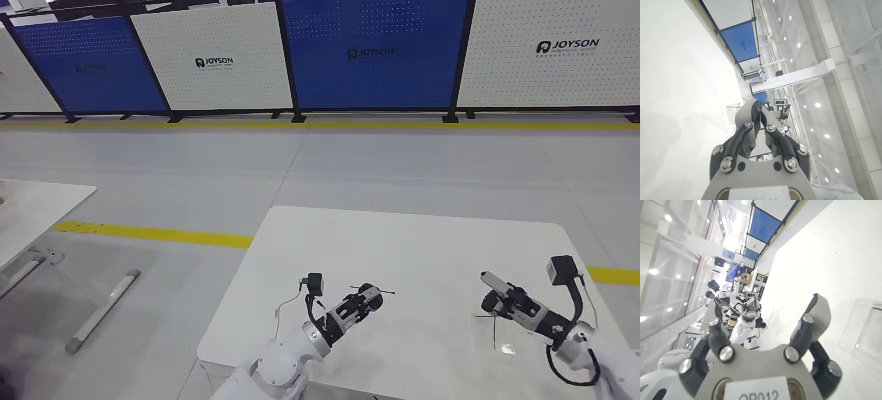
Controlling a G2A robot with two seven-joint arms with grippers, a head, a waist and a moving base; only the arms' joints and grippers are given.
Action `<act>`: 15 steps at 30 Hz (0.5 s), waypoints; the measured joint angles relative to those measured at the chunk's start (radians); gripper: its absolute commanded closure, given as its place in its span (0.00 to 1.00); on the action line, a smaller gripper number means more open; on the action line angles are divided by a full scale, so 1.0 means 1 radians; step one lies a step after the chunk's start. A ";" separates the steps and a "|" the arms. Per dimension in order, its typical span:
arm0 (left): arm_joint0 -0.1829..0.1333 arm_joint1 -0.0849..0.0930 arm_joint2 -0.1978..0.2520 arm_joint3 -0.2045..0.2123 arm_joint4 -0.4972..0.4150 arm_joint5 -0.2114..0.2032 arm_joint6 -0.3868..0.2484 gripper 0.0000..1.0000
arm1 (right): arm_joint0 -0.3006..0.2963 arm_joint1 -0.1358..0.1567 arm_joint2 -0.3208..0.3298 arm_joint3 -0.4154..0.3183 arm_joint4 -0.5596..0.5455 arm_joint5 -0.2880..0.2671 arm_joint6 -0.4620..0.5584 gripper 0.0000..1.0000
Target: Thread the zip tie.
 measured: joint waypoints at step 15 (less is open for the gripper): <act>0.000 0.000 0.000 0.000 0.000 0.000 0.000 1.00 | 0.041 0.021 0.018 -0.128 -0.319 0.067 0.095 0.00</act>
